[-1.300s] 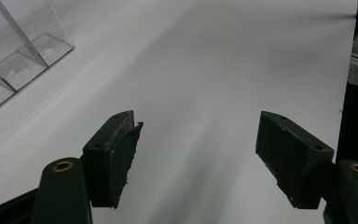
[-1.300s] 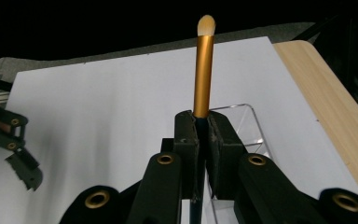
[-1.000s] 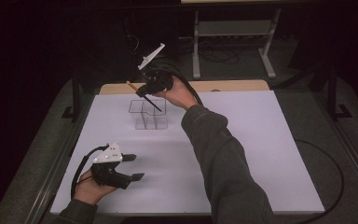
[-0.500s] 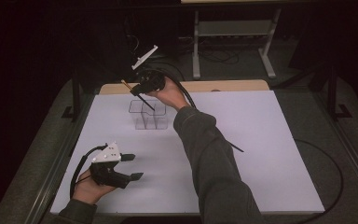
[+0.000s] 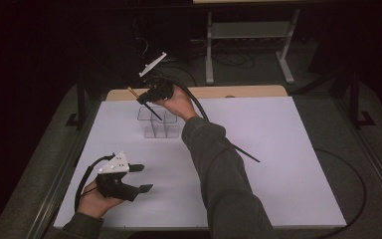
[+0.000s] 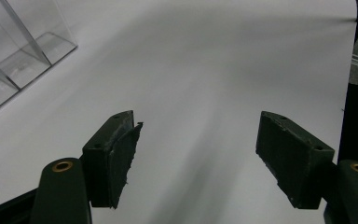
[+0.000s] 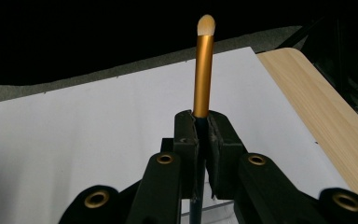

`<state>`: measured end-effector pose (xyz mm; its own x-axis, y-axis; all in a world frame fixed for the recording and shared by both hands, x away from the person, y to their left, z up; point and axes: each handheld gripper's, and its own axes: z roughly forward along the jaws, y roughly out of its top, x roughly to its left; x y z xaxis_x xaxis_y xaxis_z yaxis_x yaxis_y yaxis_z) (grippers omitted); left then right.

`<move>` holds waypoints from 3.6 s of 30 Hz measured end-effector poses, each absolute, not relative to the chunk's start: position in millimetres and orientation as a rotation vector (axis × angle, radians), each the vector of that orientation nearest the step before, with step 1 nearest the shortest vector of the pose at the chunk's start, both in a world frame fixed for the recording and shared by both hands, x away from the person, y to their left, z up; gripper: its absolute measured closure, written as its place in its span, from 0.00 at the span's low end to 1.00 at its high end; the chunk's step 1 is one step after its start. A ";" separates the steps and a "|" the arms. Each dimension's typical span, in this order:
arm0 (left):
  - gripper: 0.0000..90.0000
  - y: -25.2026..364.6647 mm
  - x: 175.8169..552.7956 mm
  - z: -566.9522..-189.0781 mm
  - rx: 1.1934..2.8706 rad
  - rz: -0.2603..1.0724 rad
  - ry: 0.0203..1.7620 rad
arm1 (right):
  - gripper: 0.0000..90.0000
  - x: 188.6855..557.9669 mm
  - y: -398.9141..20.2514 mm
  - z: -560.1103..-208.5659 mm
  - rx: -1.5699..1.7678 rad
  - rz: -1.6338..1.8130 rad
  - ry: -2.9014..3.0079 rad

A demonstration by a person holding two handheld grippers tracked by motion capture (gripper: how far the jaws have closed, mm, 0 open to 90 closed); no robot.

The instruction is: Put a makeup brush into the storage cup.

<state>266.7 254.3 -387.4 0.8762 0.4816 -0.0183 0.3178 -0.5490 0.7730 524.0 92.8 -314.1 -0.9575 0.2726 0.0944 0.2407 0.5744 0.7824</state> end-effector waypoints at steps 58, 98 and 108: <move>0.32 253.9 266.0 -388.9 2.217 0.252 0.578 | 0.91 513.2 56.5 -325.3 0.478 1.211 2.800; 0.31 249.8 266.2 -392.1 2.233 0.242 0.582 | 0.74 500.0 24.5 -328.3 0.527 1.244 2.793; 0.31 247.1 267.5 -392.1 2.243 0.239 0.577 | 0.73 488.8 18.5 -325.0 0.508 1.278 2.802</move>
